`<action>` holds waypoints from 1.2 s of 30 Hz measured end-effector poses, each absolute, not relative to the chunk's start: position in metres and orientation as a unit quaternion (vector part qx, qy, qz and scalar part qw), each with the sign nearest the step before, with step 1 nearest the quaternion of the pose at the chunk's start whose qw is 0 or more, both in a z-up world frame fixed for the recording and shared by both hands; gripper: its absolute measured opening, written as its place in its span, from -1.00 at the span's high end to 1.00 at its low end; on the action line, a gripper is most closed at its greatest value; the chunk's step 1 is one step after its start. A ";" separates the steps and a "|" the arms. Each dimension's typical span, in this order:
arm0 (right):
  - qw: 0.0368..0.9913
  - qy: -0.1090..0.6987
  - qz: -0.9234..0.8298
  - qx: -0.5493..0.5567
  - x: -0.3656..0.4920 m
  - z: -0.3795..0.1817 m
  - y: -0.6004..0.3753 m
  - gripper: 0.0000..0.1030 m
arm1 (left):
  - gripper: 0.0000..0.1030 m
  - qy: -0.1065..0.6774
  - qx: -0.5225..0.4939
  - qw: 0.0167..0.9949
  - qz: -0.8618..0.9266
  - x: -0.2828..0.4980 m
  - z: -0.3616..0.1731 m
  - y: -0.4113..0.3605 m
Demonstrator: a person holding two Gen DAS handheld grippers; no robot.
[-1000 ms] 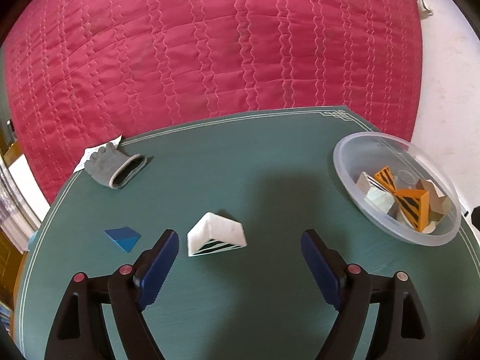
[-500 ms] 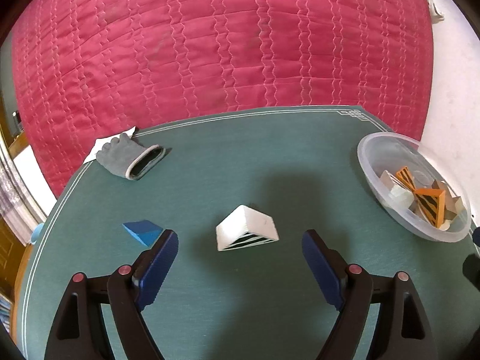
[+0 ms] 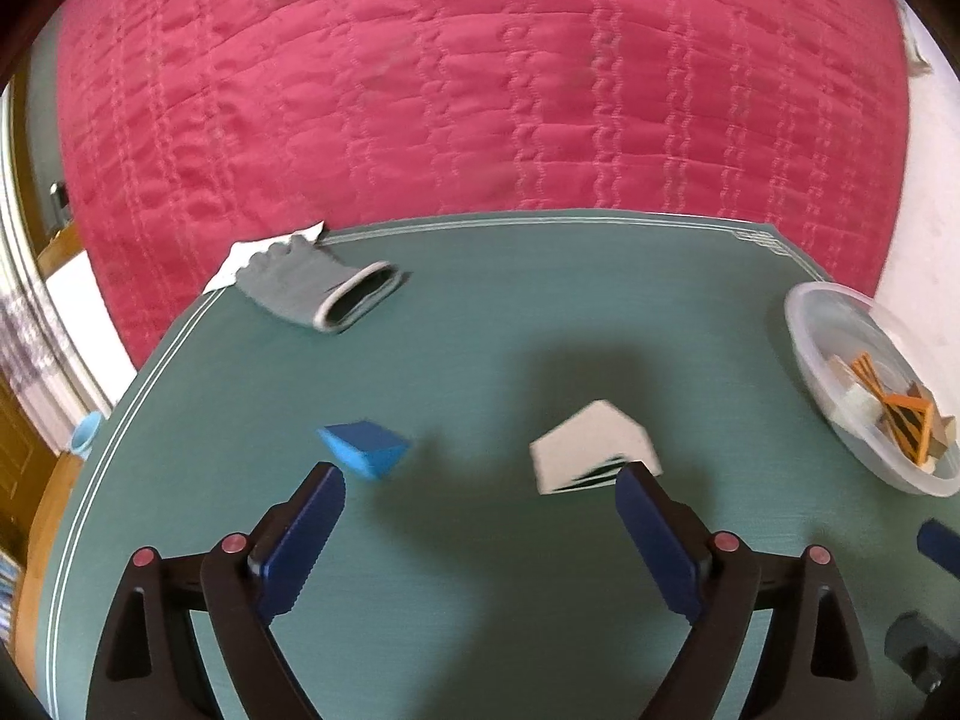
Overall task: Organize rigid objects
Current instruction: 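Move the left tool to the blue wedge and grasp it, then grasp the white striped wedge with the right tool while the left tool holds the blue wedge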
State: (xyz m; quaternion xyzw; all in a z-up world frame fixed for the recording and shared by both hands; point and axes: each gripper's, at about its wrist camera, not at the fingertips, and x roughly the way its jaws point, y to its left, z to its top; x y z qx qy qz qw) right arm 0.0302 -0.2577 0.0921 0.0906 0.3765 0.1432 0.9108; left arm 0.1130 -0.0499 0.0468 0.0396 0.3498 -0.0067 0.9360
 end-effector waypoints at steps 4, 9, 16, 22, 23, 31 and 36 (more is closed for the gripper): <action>0.909 0.379 0.145 0.097 0.031 0.090 -0.258 -0.71 | -0.83 0.362 0.022 0.932 0.013 0.119 0.044 -0.027; 0.905 0.385 0.143 0.113 0.034 0.087 -0.263 -0.71 | -0.83 0.376 0.021 0.925 0.040 0.125 0.038 -0.008; 0.905 0.384 0.146 0.114 0.032 0.087 -0.262 -0.71 | -0.83 0.394 0.020 0.917 0.049 0.141 0.028 0.009; 0.902 0.390 0.142 0.122 0.033 0.084 -0.264 -0.71 | -0.72 0.396 0.034 0.917 0.036 0.152 0.028 0.009; 0.901 0.391 0.141 0.123 0.033 0.084 -0.264 -0.71 | -0.68 0.398 0.036 0.916 0.034 0.154 0.027 0.010; 0.898 0.399 0.137 0.127 0.035 0.081 -0.265 -0.71 | -0.12 0.416 0.010 0.909 0.013 0.168 0.023 0.018; 0.895 0.406 0.138 0.121 0.037 0.079 -0.263 -0.71 | 0.36 0.410 0.011 0.912 -0.013 0.165 0.025 0.013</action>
